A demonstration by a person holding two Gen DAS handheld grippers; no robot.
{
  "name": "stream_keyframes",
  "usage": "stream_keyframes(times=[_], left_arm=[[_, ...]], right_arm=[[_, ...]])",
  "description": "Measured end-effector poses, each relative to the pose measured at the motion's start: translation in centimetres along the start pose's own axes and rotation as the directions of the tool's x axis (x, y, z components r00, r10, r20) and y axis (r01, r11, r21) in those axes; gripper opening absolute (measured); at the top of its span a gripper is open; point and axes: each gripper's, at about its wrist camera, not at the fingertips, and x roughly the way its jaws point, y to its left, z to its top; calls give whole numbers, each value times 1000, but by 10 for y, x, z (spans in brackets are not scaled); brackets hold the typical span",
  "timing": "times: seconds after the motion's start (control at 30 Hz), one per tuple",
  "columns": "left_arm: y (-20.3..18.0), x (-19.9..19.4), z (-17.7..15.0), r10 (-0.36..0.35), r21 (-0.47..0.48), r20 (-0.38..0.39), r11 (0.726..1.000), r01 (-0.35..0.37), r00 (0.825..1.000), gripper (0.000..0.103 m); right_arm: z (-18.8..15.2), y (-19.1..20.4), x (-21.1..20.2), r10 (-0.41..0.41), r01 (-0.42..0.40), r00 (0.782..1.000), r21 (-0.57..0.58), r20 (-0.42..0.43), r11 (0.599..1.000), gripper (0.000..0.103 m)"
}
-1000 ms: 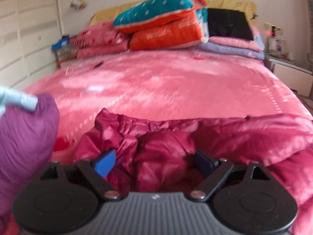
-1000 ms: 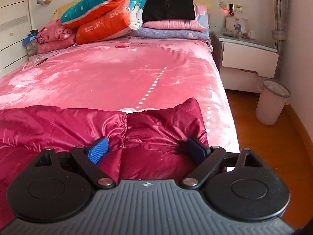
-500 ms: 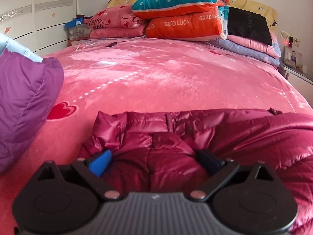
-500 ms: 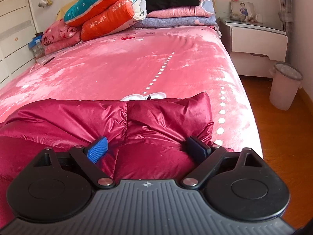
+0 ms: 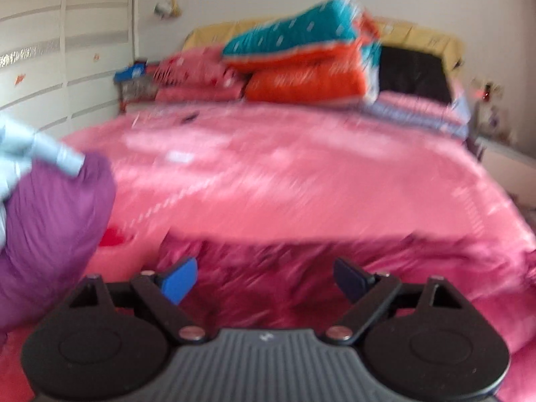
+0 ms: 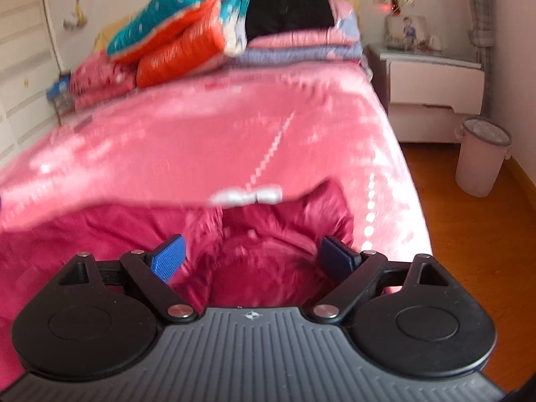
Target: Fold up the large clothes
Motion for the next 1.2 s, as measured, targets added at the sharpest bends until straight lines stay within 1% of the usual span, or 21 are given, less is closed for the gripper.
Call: stream_keyframes(times=[0.07,0.1,0.17,0.23,0.3,0.37,0.43,0.47,0.57,0.73,0.83,1.0,1.2], left_arm=[[-23,-15,10,-37,8,29,999,37,999,91],[-35,-18,13,-58,25,23,998,58,998,92],[-64,-19,14,-96,69,-11,993,96,995,93],[-87,-12,11,-120,79,-58,989,124,991,93],[-103,0,6,-124,73,-102,989,132,987,93],[-115,15,-1,-102,94,-148,989,117,984,93],[-118,29,-9,-90,100,-190,989,111,978,93],[-118,32,-14,-84,102,-194,989,106,977,95],[-117,40,-25,-77,88,-195,992,95,978,99],[-118,45,-41,-79,86,-153,992,93,985,103],[-119,47,-47,-82,85,-126,992,93,989,103],[-119,48,-50,-88,81,-104,992,97,991,103],[-123,44,-50,-68,103,-90,992,77,994,103]], right_arm=[[9,4,-15,32,-32,999,9,31,999,103],[11,8,-21,46,-46,998,-3,36,999,103],[11,18,-27,52,-50,998,-46,36,998,103],[5,28,-27,56,-54,998,-107,15,993,103],[-4,33,-22,38,-39,999,-146,-13,989,103],[-14,33,-14,16,-21,999,-166,-33,986,103],[-21,29,-8,14,-21,999,-166,-43,986,103],[-24,28,-7,18,-24,999,-160,-35,987,103],[-26,26,-5,22,-27,999,-151,-35,988,103],[-30,28,0,17,-22,999,-158,-32,987,103],[-31,29,4,14,-17,1000,-161,-22,987,103],[-34,33,8,-5,3,1000,-183,-10,983,103],[-33,31,7,-6,5,1000,-187,-5,982,103]])
